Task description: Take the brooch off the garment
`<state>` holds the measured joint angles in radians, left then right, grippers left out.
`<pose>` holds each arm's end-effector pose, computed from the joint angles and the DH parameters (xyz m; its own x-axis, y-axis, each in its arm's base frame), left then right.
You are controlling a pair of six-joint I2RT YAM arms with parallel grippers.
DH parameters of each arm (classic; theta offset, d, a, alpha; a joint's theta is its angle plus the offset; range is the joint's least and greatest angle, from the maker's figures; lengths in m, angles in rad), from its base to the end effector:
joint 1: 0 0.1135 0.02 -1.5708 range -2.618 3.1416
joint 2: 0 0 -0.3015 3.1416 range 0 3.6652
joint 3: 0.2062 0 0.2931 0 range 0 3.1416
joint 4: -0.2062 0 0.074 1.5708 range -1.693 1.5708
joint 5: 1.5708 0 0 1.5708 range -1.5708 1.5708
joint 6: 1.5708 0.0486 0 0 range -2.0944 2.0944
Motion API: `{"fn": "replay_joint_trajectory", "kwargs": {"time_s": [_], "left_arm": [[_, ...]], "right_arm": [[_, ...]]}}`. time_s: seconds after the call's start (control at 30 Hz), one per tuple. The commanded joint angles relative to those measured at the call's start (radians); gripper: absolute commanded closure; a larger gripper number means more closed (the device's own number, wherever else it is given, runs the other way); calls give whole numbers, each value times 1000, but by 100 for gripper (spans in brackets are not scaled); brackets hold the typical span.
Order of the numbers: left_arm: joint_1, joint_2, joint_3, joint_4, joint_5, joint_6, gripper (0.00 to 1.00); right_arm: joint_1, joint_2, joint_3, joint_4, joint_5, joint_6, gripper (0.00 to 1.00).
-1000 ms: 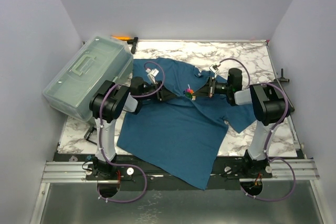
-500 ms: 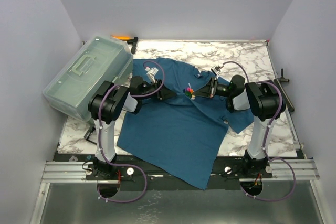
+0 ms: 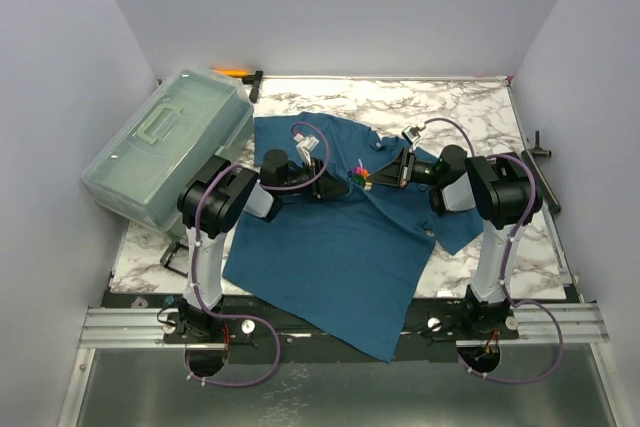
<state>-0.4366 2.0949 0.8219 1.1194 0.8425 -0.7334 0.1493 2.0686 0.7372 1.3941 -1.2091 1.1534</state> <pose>0.3630 -0.2094 0.1016 -0.7388 -0.1469 -0.6577 0.6128 0.2597 -0.7463 0.3703 0.1017 0.1196 -0.8668 0.1967 -0.4582 -0.4522 0.0770 0.8886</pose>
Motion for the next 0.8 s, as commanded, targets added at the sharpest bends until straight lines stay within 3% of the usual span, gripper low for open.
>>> {"fn": "replay_joint_trajectory", "kwargs": {"time_s": [0.0, 0.47, 0.77], "left_arm": [[-30, 23, 11, 19, 36, 21, 62], [-46, 14, 3, 20, 59, 36, 63], [-61, -4, -1, 13, 68, 75, 67]], "right_arm": [[-1, 28, -9, 90, 7, 25, 99], [-1, 41, -16, 117, 11, 39, 99], [2, -32, -35, -57, 31, -84, 99]]}}
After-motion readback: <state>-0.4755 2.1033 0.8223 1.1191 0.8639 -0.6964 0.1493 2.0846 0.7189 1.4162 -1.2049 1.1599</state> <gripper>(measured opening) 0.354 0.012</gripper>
